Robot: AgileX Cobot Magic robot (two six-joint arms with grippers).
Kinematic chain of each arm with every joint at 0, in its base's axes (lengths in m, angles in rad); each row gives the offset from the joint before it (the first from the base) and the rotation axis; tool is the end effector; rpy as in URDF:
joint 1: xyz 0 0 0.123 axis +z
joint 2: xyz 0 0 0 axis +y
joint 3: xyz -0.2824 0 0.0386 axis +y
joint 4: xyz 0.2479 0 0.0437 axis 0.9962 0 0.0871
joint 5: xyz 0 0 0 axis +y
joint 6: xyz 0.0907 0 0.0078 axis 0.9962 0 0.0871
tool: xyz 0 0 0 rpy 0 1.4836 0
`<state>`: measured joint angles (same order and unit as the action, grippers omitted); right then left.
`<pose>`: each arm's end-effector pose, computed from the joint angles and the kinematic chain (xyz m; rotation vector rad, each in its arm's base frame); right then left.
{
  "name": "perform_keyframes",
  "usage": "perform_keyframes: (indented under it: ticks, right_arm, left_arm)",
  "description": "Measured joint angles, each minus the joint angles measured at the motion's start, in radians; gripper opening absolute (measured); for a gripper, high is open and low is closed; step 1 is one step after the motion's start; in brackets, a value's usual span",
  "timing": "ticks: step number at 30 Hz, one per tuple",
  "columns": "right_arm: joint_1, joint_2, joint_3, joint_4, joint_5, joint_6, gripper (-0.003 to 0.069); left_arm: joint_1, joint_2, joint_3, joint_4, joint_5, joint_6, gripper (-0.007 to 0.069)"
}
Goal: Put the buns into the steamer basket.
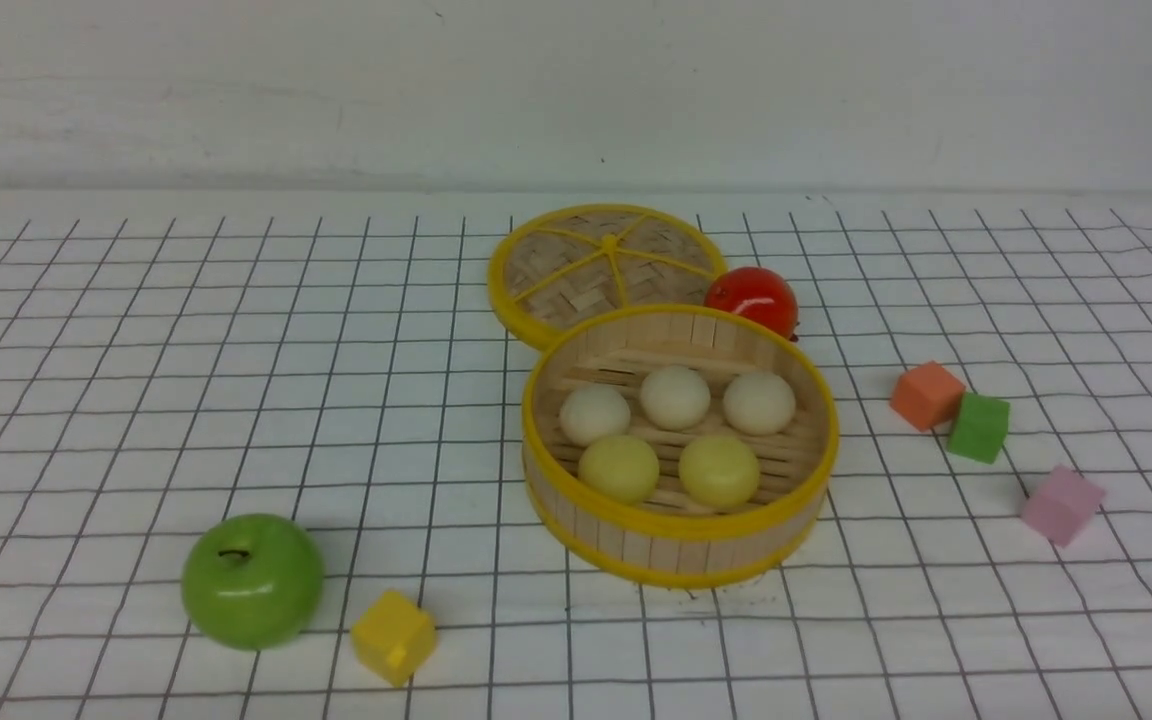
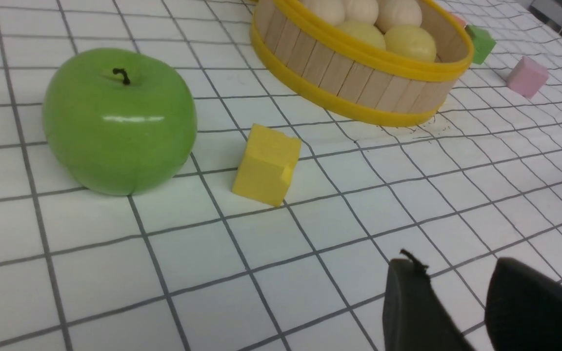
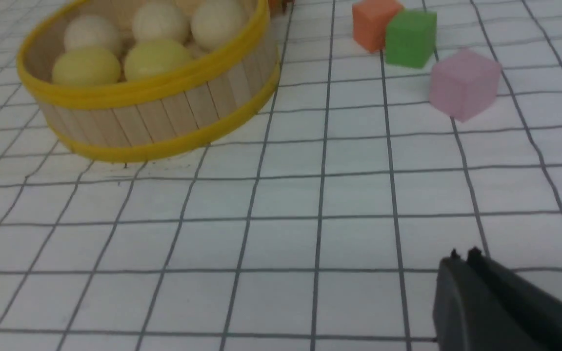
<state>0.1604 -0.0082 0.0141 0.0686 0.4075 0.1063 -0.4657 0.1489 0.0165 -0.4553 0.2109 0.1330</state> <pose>0.0506 0.0107 0.1723 -0.0101 1.9038 0.2498 0.0548 -0.0370 0.1812 0.2092 1.8729 -0.6257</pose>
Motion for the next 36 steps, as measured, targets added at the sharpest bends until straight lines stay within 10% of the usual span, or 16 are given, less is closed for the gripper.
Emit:
perform_keyframes:
  ticks: [27,36]
  right_arm:
    - [-0.001,-0.002,0.0,0.0,0.0,0.021,-0.001]
    - [-0.001,-0.002,0.0,0.0,0.0,0.021,-0.0007]
  left_arm:
    - [0.0,0.0,0.0,0.005,-0.005,0.003,0.0237]
    - [0.132,-0.012,0.013,0.064,-0.343,-0.028,0.0237]
